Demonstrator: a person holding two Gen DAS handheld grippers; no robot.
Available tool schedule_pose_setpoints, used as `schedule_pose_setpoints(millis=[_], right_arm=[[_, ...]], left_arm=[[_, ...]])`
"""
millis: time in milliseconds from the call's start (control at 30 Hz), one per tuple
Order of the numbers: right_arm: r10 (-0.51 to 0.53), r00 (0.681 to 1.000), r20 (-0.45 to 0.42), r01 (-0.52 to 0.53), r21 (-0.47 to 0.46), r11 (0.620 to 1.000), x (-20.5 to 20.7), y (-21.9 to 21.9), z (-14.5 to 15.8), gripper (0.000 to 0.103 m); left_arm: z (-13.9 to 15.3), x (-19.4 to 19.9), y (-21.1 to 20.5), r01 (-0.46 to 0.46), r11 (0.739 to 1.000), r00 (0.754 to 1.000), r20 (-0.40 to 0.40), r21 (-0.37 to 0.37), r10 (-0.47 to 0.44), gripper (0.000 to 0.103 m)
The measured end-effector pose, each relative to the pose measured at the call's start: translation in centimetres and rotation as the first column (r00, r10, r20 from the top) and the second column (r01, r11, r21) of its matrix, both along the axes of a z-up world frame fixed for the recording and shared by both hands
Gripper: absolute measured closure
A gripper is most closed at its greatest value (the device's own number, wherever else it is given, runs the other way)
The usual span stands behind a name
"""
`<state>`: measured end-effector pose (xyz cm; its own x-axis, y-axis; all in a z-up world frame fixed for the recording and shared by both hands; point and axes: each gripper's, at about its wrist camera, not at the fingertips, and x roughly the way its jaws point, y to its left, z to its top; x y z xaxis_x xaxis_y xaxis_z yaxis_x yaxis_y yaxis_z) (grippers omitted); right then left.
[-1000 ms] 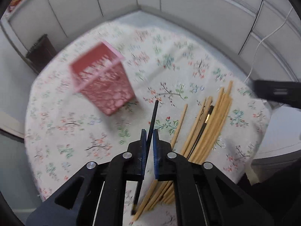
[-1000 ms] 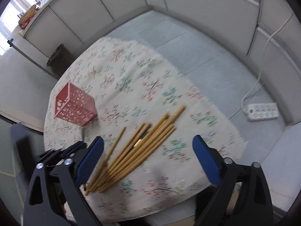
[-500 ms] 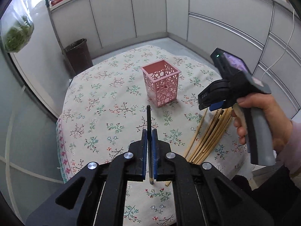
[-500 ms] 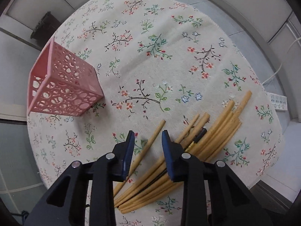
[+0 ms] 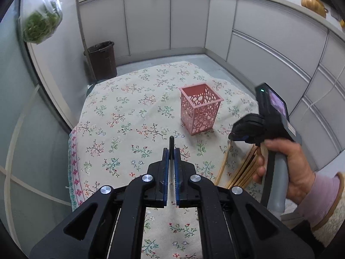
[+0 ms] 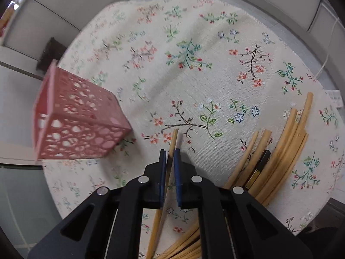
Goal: Organize utensils
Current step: 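Carry the black chopstick over the pink basket with the left gripper while the right gripper holds a wooden chopstick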
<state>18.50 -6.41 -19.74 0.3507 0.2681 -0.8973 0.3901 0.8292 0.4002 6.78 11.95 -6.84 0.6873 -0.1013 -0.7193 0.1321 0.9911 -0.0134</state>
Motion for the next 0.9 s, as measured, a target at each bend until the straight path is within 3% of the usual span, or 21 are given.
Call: schedule_pose_setpoints(millis=[167, 367, 633, 767, 900], right_arm=[[0.053, 0.981, 0.184, -0.06, 0.033, 0.998, -4.4, -0.4, 4.4, 0.096], [0.159, 0.908, 0.389, -0.175, 0.005, 0.985, -10.1, -0.6, 11.4, 0.097], [0.228, 0.817, 0.53, -0.235, -0.054, 0.97, -13.4, -1.4, 19.2, 0.098], [0.259, 0.791, 0.554, -0.237, -0.114, 0.965, -13.9, -2.2, 22.9, 0.097], [0.236, 0.772, 0.59, -0.211, -0.112, 0.971, -13.7, -4.3, 26.7, 0.097]], left_arm=[[1.8, -1.3, 0.0, -0.013, 0.999, 0.998, 0.062, -0.04, 0.015, 0.099], [4.6, -2.9, -0.7, -0.014, 0.995, 0.989, 0.145, -0.094, 0.028, 0.099], [6.5, -3.4, -1.2, -0.02, 0.99, 0.987, 0.153, -0.137, 0.041, 0.099], [8.4, -2.6, -1.6, -0.012, 0.987, 0.986, 0.163, -0.16, 0.039, 0.099], [10.5, -0.7, -2.5, -0.003, 0.985, 0.982, 0.183, -0.17, 0.035, 0.099]])
